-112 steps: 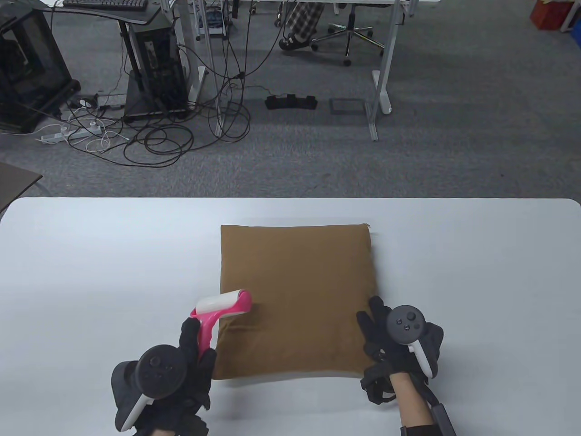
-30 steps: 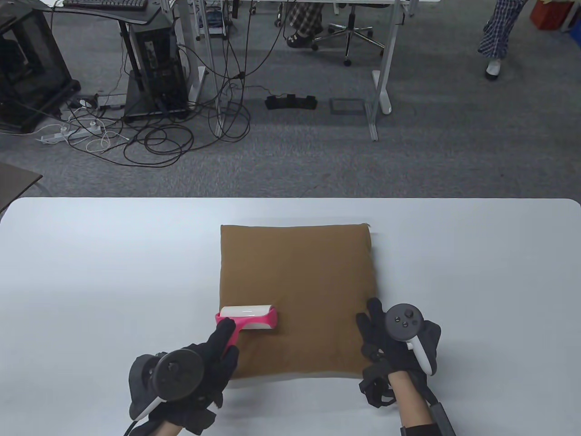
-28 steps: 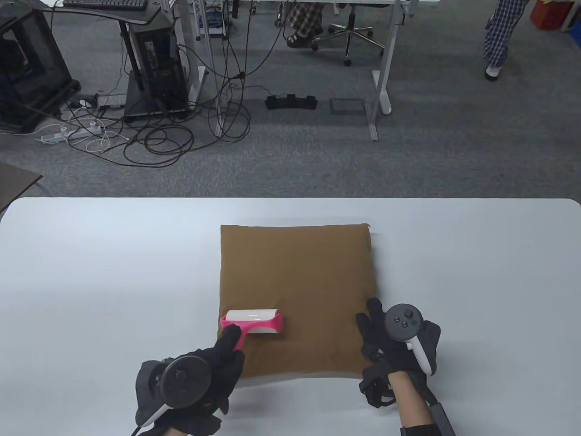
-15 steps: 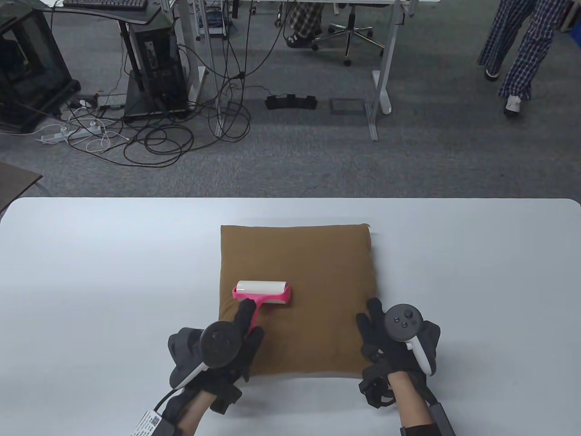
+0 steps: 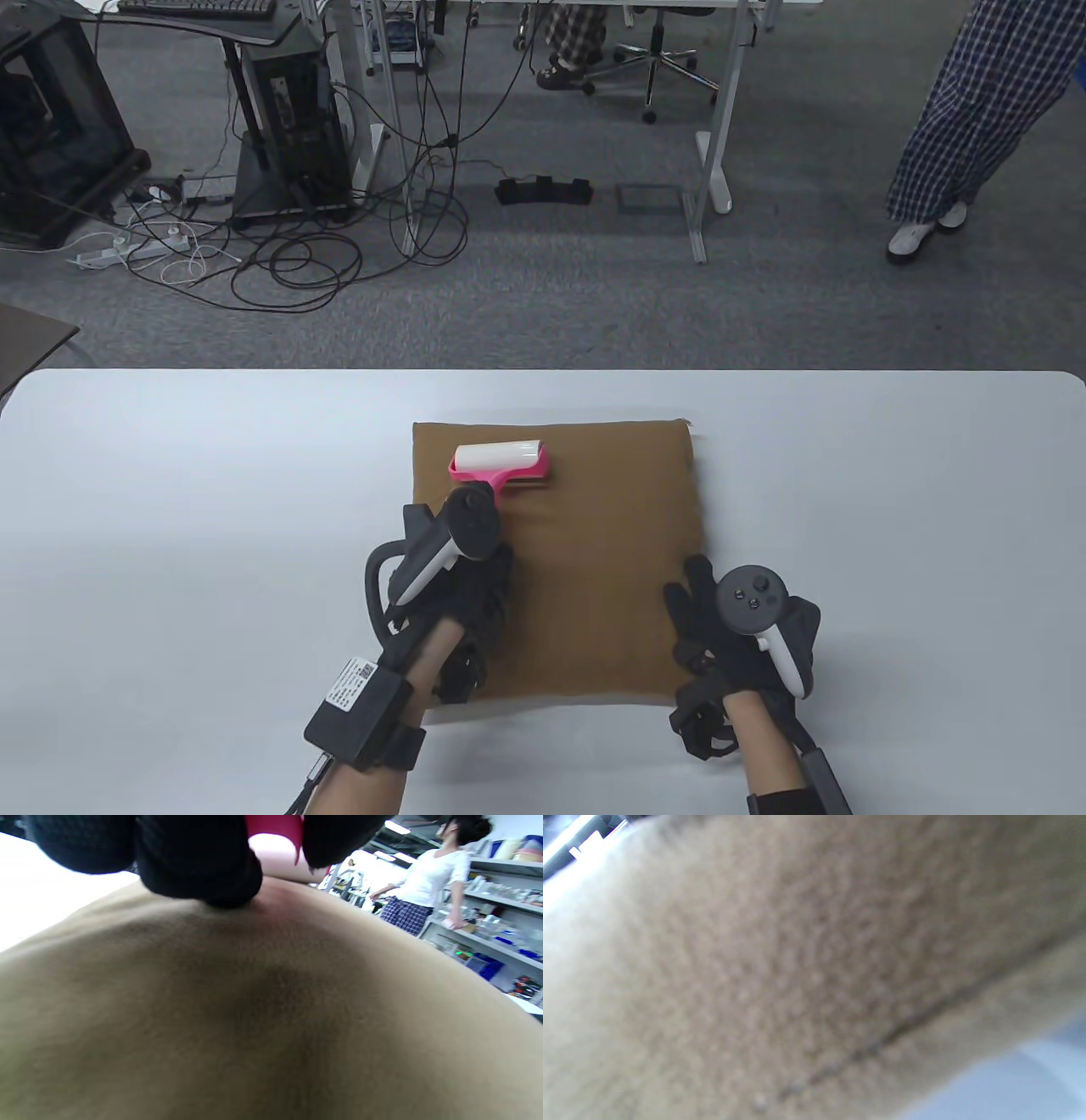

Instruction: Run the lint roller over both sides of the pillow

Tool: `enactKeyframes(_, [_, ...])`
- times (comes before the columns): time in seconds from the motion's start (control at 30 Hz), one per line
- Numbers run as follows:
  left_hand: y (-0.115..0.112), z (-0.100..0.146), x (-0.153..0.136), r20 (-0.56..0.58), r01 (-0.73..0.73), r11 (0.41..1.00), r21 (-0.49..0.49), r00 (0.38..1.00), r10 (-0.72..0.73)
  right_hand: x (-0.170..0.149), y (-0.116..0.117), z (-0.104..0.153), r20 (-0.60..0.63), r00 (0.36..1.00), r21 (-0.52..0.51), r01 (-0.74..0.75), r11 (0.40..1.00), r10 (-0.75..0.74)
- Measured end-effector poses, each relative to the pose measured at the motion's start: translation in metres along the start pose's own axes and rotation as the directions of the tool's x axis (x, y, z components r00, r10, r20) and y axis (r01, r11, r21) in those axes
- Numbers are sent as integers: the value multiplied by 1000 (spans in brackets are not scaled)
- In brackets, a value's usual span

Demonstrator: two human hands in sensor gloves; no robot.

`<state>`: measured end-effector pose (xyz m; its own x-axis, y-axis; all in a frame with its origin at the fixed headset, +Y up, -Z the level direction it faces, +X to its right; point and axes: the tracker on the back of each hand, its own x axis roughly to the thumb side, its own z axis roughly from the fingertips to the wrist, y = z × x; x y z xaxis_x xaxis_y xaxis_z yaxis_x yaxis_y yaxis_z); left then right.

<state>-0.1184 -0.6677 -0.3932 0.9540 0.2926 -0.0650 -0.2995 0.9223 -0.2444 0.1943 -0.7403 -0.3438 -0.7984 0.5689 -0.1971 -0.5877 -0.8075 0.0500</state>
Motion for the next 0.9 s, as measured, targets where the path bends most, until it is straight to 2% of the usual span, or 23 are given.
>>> enactKeyframes(0.17, [-1, -13, -4, -15, -8, 1000, -26, 1000, 8, 1, 0, -1, 2, 1000, 2, -4, 1000, 4])
enactKeyframes(0.3, [3, -8, -10, 19, -5, 1000, 23, 1000, 5, 2, 0, -2, 4, 1000, 3, -6, 1000, 6])
enactKeyframes(0.5, [5, 12, -9, 103, 18, 991, 131, 994, -31, 1, 0, -2, 5, 1000, 7, -2, 1000, 2])
enactKeyframes(0.63, [5, 34, -7, 162, 67, 974, 215, 981, -103, 1, 1, -2, 5, 1000, 7, -1, 1000, 1])
enactKeyframes(0.8, [5, 58, -18, 190, 39, 968, 249, 978, -88, 0, 1, -1, 5, 1000, 9, 1, 1000, -1])
enactKeyframes(0.9, [4, 70, -27, 204, -1, 972, 235, 978, -48, -1, 1, -1, 7, 1000, 9, -4, 1000, 4])
